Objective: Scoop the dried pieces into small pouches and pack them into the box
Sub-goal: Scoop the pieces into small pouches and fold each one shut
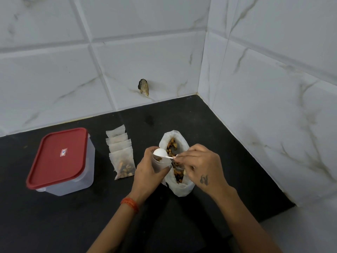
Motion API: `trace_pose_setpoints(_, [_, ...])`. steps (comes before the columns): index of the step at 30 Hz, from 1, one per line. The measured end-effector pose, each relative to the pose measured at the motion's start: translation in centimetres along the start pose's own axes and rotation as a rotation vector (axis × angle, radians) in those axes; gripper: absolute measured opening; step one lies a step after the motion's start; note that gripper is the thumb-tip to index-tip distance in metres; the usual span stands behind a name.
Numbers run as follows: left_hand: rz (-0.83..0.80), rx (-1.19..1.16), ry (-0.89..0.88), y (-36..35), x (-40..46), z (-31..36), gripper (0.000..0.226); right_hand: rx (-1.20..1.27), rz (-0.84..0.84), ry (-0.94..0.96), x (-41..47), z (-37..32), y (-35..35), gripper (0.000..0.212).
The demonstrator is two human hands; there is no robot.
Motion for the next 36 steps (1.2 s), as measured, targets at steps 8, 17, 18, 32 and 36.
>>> trace_pose_setpoints(8, [0.009,-0.034,-0.004,0.0,0.2,0.0,0.058,0.048,0.078,-0.022,-0.2,0.6,0.2,0.021])
trace_pose_setpoints(17, [0.026,-0.006,-0.008,0.2,0.1,0.1,0.060,0.320,0.008,-0.400,-0.2,3.0,-0.1,0.021])
trace_pose_setpoints(18, [0.024,-0.010,-0.007,0.2,0.2,0.1,0.060,0.424,-0.063,-0.541,-0.4,3.8,-0.5,0.023])
trace_pose_setpoints(32, [0.016,0.002,-0.016,-0.1,-0.2,-0.1,0.061,0.668,-0.249,-0.765,-2.3,5.6,-2.0,0.025])
trace_pose_setpoints(36, [0.022,-0.008,-0.012,-0.2,-0.2,0.1,0.063,0.217,-0.009,-0.271,-1.0,2.9,-0.7,0.022])
Point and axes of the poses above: each hand's wrist, its own x-axis towards the middle knuckle, its own y-axis out of the back of the hand, z = x × y, the point moved 8 cm from there along x, towards the middle knuckle, and after that the axes turned 10 degrees about -y, right-handed, at the moved point
